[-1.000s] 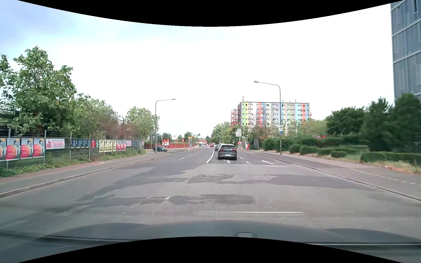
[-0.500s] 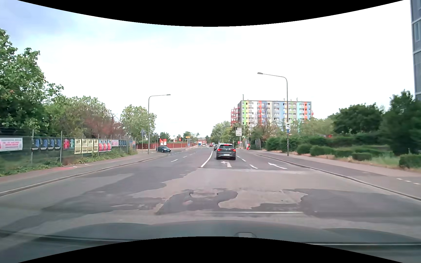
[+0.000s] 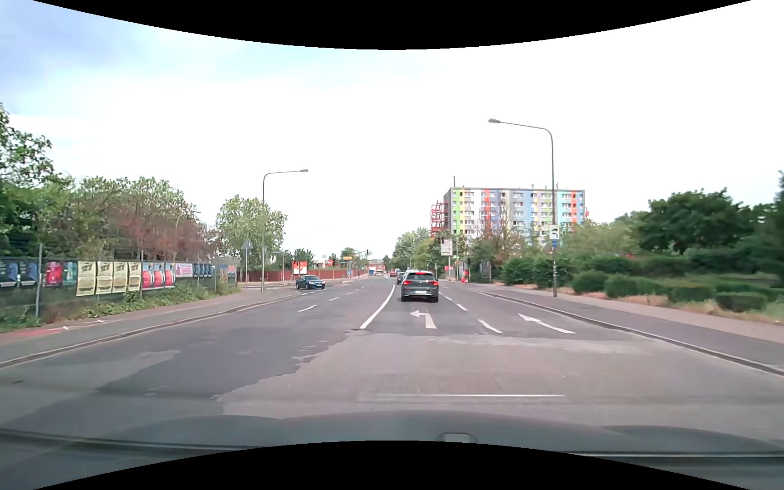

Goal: Follow the waypoints while adhering to traffic rules and regulations

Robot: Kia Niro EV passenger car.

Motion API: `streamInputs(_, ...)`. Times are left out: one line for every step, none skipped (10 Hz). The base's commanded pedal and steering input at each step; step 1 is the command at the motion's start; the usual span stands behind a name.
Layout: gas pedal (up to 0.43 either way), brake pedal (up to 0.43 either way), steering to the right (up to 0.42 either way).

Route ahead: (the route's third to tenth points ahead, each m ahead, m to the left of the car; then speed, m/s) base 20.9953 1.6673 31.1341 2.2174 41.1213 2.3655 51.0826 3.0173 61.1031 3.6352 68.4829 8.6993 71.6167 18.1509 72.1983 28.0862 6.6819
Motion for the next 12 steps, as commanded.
streamInputs(0.000,0.000,-0.006)
streamInputs(0.000,0.000,-0.006)
streamInputs(0.000,0.000,-0.011)
streamInputs(0.000,0.000,-0.013)
streamInputs(0.000,0.000,-0.011)
streamInputs(0.000,0.000,-0.003)
streamInputs(0.000,0.000,-0.006)
streamInputs(0.000,0.000,-0.007)
streamInputs(0.000,0.000,-0.006)
streamInputs(0.000,0.000,-0.002)
streamInputs(0.000,0.000,-0.004)
streamInputs(0.000,0.000,-0.009)
